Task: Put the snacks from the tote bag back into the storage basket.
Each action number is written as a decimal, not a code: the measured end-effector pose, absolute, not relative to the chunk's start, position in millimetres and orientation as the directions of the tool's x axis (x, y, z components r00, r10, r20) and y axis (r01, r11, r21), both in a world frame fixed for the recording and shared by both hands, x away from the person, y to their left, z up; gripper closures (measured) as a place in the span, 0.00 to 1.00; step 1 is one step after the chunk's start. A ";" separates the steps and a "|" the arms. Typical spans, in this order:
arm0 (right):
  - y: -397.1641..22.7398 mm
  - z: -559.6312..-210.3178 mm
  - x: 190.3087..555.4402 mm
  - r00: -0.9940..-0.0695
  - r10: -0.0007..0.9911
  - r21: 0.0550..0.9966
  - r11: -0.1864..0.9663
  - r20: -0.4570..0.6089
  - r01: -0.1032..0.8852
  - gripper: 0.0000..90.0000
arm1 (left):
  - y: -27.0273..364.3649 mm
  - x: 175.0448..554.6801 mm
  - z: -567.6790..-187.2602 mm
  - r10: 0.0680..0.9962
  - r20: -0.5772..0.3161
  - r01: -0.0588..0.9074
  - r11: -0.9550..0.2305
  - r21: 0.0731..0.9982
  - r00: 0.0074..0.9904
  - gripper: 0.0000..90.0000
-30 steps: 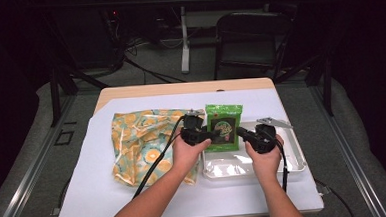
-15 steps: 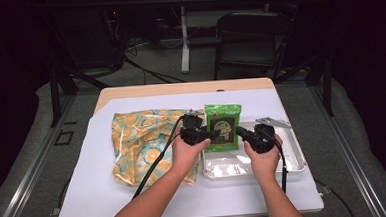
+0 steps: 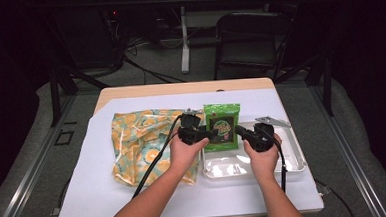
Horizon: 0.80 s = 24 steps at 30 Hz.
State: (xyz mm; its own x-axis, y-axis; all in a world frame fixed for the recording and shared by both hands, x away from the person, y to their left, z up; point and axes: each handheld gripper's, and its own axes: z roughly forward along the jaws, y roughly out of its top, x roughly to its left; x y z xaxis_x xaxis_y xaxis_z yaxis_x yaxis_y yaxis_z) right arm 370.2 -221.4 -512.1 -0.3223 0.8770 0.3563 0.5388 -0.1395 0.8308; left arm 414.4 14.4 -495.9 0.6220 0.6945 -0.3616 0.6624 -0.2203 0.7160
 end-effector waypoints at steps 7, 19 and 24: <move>-220.4 -513.1 371.5 -0.321 0.881 0.831 -0.130 0.347 0.541 0.99 | 20.4 414.6 -492.4 0.713 -0.339 0.656 -0.220 0.722 0.613 0.56; -218.6 -519.1 380.8 -0.305 0.891 0.821 -0.118 0.336 0.559 1.00 | 38.5 403.4 -476.7 0.709 -0.329 0.618 -0.190 0.763 0.624 0.56; -220.9 -520.5 386.0 -0.289 0.894 0.809 -0.123 0.341 0.575 1.00 | 47.6 398.5 -477.6 0.713 -0.322 0.615 -0.192 0.765 0.623 0.56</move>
